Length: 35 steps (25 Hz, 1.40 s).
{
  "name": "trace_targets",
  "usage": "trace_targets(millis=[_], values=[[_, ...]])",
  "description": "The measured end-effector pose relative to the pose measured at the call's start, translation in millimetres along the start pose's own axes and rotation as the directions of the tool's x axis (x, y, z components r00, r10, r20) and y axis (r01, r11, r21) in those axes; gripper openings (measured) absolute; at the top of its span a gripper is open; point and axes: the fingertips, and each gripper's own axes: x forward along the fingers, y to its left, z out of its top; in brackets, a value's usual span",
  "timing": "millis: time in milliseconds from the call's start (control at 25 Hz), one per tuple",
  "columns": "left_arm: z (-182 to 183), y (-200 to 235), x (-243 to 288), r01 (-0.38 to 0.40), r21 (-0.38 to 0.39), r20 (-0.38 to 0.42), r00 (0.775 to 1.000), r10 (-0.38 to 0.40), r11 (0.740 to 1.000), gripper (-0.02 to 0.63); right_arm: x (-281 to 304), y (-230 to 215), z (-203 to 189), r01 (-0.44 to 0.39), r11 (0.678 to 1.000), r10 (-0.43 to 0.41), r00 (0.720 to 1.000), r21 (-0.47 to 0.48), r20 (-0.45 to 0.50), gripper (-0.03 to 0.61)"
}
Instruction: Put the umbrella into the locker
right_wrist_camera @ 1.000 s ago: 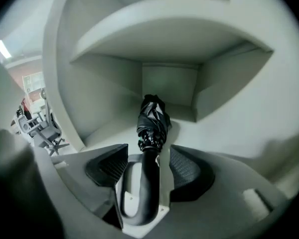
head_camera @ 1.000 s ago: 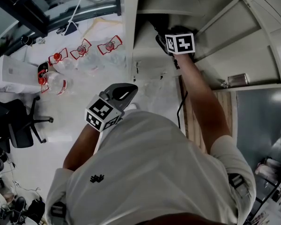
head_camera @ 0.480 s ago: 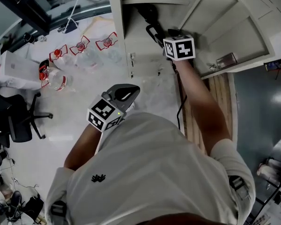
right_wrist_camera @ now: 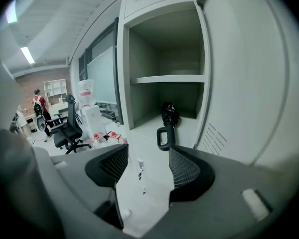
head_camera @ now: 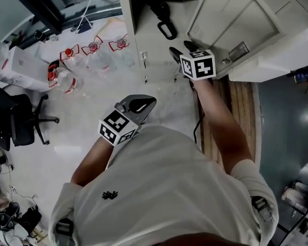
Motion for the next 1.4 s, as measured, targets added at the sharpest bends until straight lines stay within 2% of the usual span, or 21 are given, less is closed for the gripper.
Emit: trace_targets(millis=[360,640,800,1120,1400], values=[[-10,-55,6,-0.020,0.018,0.013,1.000,0.020,1.000,0.055,-67,25,-48,-0.065,0.998,0.066,0.998,-0.026,0.016,0.256],[-18,-80,-2,-0.086,-0.024,0.037,0.996,0.087,0.996,0.055,-119,56,-88,-0.152,0.988,0.152,0.988,-0.032,0.009,0.256],[-24,-99,-8,-0.099,-0.012,0.030,0.995,0.099,0.995,0.055,-153,75,-110,-0.195,0.980,0.196,0.981,-0.034,0.011,0.256],[-42,-125,-13,-0.110,-0.013,0.003,0.994,0.111,0.994,0.055,-205,94,-154,-0.209,0.978,0.208,0.978,0.010,0.028,0.255],[-47,-148,-9,-0.072,0.012,-0.018,0.997,0.072,0.997,0.055,-233,109,-191,-0.211,0.977,0.211,0.977,0.039,0.009,0.244]])
